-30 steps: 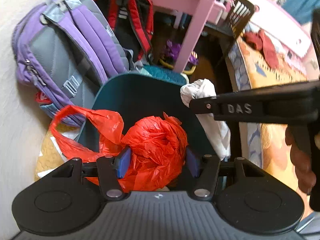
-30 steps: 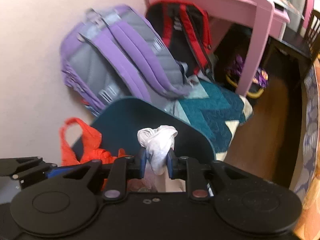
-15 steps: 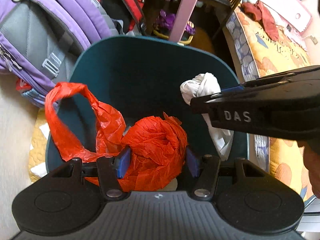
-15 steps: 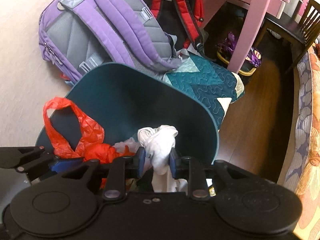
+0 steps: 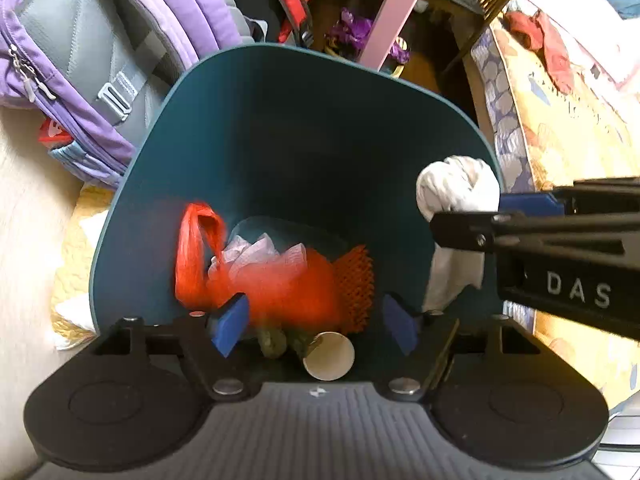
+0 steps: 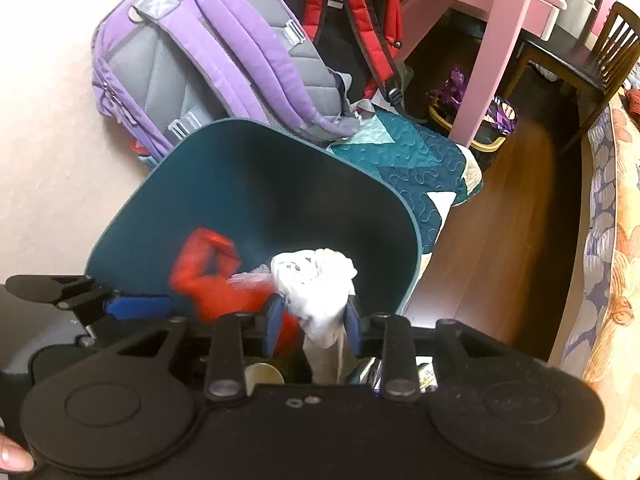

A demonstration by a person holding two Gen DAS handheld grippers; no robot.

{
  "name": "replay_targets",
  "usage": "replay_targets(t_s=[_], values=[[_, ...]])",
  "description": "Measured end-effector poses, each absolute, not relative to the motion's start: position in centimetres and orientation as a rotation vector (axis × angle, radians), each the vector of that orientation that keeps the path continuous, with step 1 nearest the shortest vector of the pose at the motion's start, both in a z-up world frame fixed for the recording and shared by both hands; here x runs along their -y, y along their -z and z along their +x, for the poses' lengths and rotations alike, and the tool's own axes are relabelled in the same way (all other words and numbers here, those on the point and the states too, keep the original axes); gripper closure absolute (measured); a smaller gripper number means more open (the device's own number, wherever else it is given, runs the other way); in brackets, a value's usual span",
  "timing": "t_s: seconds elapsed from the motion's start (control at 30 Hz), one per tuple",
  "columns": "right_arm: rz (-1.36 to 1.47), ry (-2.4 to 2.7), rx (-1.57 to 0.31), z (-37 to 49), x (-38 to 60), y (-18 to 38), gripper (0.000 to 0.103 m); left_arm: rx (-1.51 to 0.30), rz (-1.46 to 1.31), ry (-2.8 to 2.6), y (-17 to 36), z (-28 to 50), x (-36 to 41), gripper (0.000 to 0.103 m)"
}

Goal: Collect trash
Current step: 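Open left tool dropping red bag while right tool releases white sock into basket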

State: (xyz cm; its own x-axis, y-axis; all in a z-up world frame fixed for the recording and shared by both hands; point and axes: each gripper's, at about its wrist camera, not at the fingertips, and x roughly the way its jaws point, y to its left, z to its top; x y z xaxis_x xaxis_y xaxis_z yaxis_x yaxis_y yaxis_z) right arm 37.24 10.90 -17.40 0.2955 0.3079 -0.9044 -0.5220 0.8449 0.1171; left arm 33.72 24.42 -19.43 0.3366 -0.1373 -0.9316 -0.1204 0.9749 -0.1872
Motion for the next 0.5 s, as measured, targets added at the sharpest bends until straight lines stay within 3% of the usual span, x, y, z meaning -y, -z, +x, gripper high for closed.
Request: replay_targets(t_s=[0.5], values=[[-0.096,-0.605,-1.031,32.9,-6.7,10.7,0.053,-1.103,-0.273,-0.013,13.4,29.1,-24.6,0.027]])
